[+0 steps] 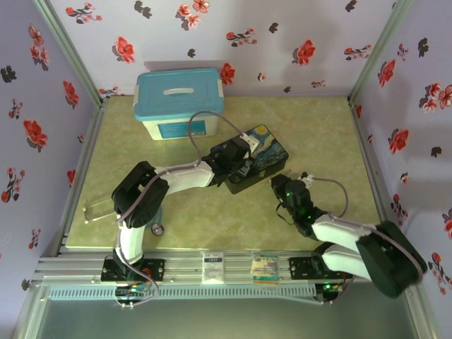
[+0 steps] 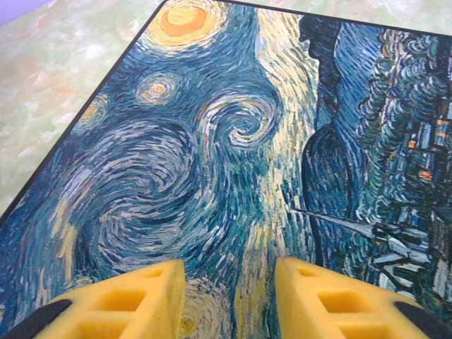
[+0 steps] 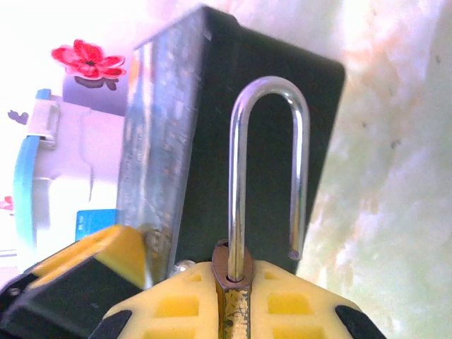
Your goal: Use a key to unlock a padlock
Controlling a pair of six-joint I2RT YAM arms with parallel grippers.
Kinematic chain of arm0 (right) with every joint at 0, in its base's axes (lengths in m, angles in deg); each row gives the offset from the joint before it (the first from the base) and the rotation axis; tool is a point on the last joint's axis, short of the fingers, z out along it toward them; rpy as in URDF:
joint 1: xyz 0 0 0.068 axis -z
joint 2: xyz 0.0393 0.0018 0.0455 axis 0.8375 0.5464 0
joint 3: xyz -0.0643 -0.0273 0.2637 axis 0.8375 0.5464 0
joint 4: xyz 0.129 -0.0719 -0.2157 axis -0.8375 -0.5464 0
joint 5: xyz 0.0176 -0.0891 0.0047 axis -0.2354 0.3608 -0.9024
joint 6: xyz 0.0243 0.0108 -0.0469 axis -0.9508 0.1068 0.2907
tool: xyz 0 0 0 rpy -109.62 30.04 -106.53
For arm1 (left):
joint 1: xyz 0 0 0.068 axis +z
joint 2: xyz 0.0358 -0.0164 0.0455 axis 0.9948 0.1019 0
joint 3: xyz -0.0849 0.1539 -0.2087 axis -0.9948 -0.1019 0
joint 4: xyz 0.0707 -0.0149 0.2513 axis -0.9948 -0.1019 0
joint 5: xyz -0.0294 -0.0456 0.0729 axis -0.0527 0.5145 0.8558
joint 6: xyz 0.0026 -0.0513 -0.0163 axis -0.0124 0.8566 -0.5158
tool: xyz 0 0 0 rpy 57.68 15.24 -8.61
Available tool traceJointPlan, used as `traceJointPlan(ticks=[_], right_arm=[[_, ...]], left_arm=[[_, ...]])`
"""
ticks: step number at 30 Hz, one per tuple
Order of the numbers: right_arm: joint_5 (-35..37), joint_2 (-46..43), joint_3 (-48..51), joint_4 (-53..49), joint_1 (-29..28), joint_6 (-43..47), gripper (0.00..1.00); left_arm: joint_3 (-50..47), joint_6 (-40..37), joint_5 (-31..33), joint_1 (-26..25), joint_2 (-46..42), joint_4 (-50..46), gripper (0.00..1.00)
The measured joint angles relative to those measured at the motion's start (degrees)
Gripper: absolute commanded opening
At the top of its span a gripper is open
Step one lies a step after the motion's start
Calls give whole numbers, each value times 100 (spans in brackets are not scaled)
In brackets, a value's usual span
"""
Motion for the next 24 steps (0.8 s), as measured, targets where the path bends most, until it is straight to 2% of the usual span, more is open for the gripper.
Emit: traceJointPlan(ticks=[5,9,12,19,21,22,24], right_arm=[[-1786,-372,-461,-1620,1329,846,0],[-2927,-337,-997,-2999,1668,1631,0],[-3700,-136,-1145,-3357,1915,1956,0],[-4354,470,-1497,-4511,2162,2780,0],[-4382,544,-1652,-4774,2168,2983,0],[-4387,570,-1746,-4955,2192,3123,0],[-4387,636,-1891,-5243,2271,3344,0]], left_arm=[[-17,-50,140,59,-72,-114,45],[33,-146,330,214,-140,-409,48],[90,-162,496,448,-188,-658,52],[227,-46,1029,807,-431,-1482,78],[214,11,1108,769,-588,-1823,84],[199,7,1139,686,-684,-1998,99],[179,42,1191,391,-863,-2271,100]])
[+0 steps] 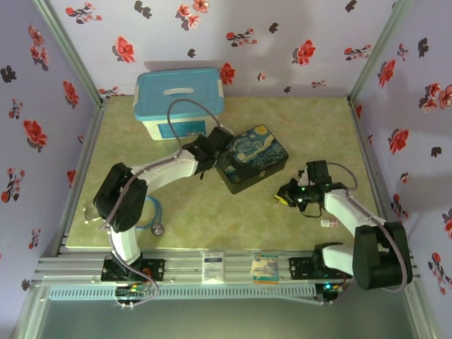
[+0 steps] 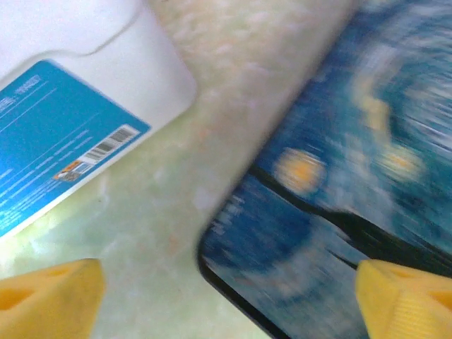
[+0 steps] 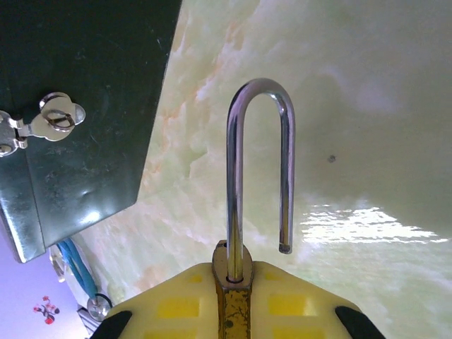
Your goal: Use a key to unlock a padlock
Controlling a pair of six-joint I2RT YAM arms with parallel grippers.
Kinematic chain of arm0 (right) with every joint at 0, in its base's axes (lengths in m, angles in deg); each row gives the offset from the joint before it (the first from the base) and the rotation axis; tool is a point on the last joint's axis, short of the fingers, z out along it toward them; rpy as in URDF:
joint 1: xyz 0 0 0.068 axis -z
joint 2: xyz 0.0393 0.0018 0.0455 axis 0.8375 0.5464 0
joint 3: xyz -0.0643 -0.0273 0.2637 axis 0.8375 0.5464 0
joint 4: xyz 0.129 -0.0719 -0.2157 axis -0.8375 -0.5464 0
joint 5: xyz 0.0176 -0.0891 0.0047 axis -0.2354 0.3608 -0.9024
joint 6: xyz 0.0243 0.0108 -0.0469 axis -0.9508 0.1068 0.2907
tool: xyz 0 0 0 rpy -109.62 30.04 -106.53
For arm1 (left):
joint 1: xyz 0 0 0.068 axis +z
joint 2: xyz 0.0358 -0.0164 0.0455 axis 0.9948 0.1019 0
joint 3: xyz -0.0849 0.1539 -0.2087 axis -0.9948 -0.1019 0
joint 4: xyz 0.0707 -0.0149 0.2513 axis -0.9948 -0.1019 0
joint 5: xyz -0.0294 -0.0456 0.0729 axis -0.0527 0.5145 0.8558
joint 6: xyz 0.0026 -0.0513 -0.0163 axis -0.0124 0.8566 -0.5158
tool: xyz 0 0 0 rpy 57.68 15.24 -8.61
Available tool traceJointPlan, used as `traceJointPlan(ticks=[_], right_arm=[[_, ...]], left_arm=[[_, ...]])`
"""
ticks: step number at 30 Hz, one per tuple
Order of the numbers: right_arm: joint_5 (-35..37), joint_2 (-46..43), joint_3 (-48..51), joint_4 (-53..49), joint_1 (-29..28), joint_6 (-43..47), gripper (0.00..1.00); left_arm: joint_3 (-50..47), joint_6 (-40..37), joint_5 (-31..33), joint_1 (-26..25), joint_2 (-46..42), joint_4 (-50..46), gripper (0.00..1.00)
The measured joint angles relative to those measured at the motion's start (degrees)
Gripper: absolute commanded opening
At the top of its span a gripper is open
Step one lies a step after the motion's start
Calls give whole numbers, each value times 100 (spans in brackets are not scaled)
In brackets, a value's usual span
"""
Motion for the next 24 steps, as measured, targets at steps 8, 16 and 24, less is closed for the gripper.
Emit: traceJointPlan(ticks=[8,16,24], right_arm=[[44,459,-74,-658,356,529,0],[192,817,-203,-903,367,743,0],[345,1211,-459,-1150,337,844,38]], left_arm=[[208,186,393,-1762,142,-579,100],[610,651,1687,-1808,1187,-1078,100],[85,872,1899,-1467,876,-1102,100]])
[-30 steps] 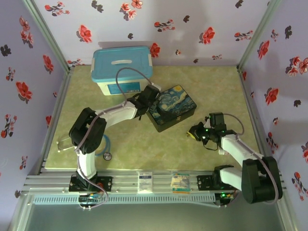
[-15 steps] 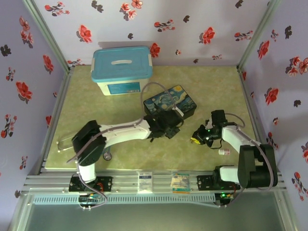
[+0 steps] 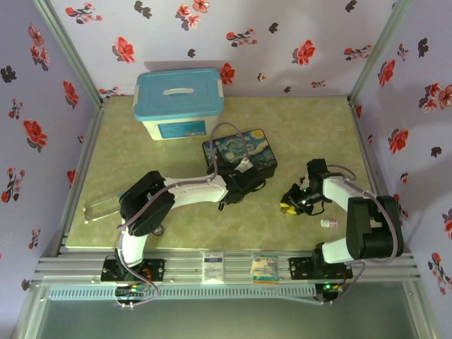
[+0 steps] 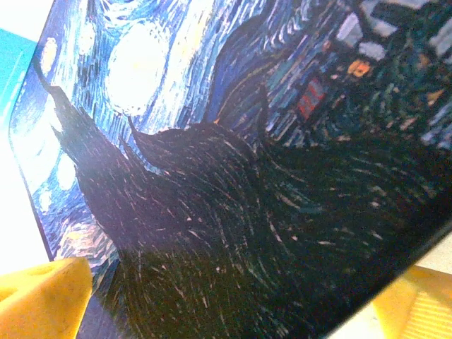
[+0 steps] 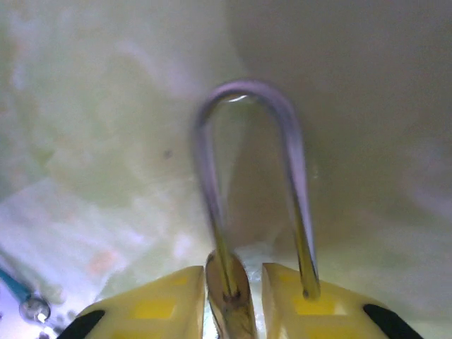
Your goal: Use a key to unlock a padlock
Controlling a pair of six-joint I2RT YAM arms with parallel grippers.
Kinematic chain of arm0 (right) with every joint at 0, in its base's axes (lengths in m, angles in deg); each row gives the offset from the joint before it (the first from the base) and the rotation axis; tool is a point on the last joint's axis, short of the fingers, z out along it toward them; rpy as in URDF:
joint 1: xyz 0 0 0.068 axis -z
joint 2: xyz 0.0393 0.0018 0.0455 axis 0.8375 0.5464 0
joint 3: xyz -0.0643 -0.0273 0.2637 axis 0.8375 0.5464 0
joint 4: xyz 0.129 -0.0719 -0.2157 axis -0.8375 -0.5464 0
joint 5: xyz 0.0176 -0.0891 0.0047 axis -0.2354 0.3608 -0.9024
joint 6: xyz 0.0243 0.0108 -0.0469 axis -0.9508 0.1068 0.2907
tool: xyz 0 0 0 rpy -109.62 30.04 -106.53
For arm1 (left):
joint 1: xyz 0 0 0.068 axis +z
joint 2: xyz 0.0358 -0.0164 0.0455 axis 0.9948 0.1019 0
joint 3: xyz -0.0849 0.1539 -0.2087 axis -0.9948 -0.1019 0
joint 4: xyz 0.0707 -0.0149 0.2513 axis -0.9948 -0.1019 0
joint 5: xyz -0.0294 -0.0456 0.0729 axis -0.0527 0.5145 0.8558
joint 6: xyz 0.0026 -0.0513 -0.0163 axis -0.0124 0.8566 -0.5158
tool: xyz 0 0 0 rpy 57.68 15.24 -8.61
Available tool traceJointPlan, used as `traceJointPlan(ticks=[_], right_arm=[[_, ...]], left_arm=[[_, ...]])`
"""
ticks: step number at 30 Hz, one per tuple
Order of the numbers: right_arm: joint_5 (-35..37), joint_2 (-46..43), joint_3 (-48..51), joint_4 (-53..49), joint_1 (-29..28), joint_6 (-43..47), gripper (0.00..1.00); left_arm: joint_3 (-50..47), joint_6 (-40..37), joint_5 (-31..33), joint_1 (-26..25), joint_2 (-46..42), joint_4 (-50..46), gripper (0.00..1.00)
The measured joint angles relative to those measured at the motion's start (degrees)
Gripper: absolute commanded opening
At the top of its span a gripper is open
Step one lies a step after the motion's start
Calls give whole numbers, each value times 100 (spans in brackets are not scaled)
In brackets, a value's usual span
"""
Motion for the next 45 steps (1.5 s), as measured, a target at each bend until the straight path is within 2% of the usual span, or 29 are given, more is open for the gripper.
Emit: traceJointPlan(ticks=[3,8,15,23,29,33,39,45], right_arm=[[120,-81,-26,-33,-42,4,42],[535,-173,-96,-203,-85,4,43],[1508,-63,-654,-531,-461,155,44],[1915,-17,-846,-522,-562,199,46],[2020,-131,-997,-540,-564,225,47],[2017,-201,-1182,-546,-564,295,48],[2138,-247,-1495,-549,-562,415,51],[2747,-549,-1797,-496,-505,549,63]], left_arm=[[-50,20,39,129,-17,22,100],[-291,20,39,380,-197,111,100],[-428,-160,-33,516,-299,308,100],[-640,-293,-114,562,-623,404,100],[-769,229,157,608,-903,20,100],[-1025,409,286,859,-1019,-87,100],[-1519,411,382,1161,-1611,-79,100],[-2262,485,293,1294,-2708,66,100]])
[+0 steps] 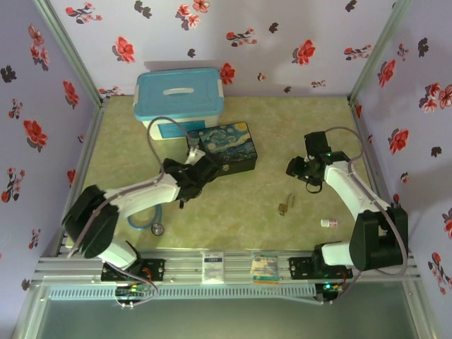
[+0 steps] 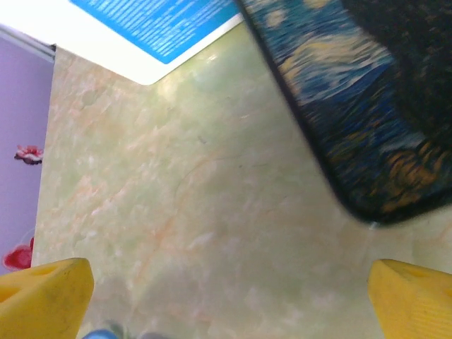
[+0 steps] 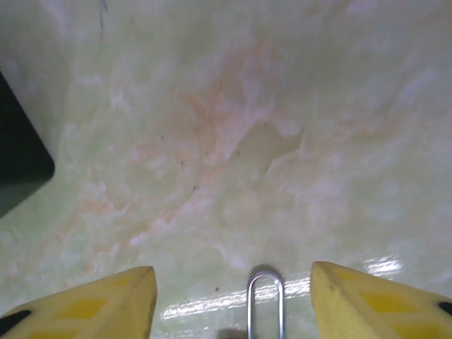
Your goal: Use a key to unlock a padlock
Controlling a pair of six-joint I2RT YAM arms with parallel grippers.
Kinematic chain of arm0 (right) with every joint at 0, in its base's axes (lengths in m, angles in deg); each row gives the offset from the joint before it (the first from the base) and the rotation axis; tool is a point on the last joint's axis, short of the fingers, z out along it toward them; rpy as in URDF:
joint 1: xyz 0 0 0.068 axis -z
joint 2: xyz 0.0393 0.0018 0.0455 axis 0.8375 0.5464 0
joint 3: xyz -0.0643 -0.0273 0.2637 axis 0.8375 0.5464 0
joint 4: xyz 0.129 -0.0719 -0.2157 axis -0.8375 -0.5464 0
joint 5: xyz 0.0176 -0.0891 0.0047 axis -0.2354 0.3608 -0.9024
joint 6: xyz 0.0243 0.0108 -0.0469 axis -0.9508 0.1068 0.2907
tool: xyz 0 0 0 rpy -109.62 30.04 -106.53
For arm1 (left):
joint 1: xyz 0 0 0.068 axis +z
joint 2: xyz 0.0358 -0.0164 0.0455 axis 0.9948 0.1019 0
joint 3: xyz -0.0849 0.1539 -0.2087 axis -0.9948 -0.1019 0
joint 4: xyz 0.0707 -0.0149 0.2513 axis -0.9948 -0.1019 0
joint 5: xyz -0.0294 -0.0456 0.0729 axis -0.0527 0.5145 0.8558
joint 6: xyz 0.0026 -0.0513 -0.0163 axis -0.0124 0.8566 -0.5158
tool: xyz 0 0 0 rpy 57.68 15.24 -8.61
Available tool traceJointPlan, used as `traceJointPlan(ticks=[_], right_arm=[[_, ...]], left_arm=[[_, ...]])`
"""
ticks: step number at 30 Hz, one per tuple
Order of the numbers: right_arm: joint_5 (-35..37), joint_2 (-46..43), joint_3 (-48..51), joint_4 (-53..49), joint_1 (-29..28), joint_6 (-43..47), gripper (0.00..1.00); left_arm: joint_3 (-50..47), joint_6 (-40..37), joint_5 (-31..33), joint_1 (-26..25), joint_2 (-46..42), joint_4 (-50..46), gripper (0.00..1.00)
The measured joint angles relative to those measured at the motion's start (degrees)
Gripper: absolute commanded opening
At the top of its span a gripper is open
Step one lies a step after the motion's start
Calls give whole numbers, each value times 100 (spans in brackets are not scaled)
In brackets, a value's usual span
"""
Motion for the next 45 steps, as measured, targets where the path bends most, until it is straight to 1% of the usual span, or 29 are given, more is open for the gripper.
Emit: traceJointPlan(ticks=[3,6,9,11,14,16,19,20,23,25,27,31,32,33,34,37,40,45], right_arm=[[328,-184,-76,153,175,101,66],[785,-243,-59,363,374,208,67],[1331,-444,310,907,522,376,67],[1674,-743,901,1580,573,636,68],[1943,-1132,1954,2778,577,1097,74],[2037,-1196,2750,3930,577,1397,75],[2035,-881,3495,5366,577,1641,76],[2002,-743,3606,5716,577,1700,76],[1897,-295,3713,6765,577,1825,77],[1882,-105,3713,7377,575,1928,78],[1912,24,3716,7868,577,1993,82],[1969,680,3716,8856,616,2046,82],[1971,870,3716,9023,632,2048,82],[2002,1106,3716,9193,638,2046,89],[2052,1281,3707,9270,638,2024,99],[2157,1355,3545,8972,643,2046,99],[2232,1349,3373,9001,643,2046,99],[2271,1349,3327,8979,643,2046,99]], left_arm=[[-343,48,-136,223,-817,63,100],[-695,120,-284,721,-1587,260,100],[-1172,127,-291,1182,-2205,562,100],[-1556,-28,-275,1351,-2527,896,100],[-2275,-448,-299,1663,-2885,1821,100],[-2660,-715,-363,2124,-2927,2352,100],[-2973,-1174,-544,2741,-2835,3252,100],[-3038,-1274,-654,2896,-2787,3541,100],[-3211,-1421,-1193,3486,-2492,4448,100],[-3440,-1416,-1617,3908,-2159,5257,100],[-3576,-1425,-1899,4109,-1770,5807,100],[-3628,-1613,-2424,4177,-903,6728,100],[-3628,-1661,-2516,4194,-778,6870,100],[-3626,-1707,-2621,4227,-625,7075,100],[-3626,-1709,-2734,4288,-472,7281,100],[-3613,-1725,-3016,4516,83,7954,100],[-3482,-1722,-3283,4623,317,7879,100],[-3261,-1722,-3552,4680,319,7893,100]])
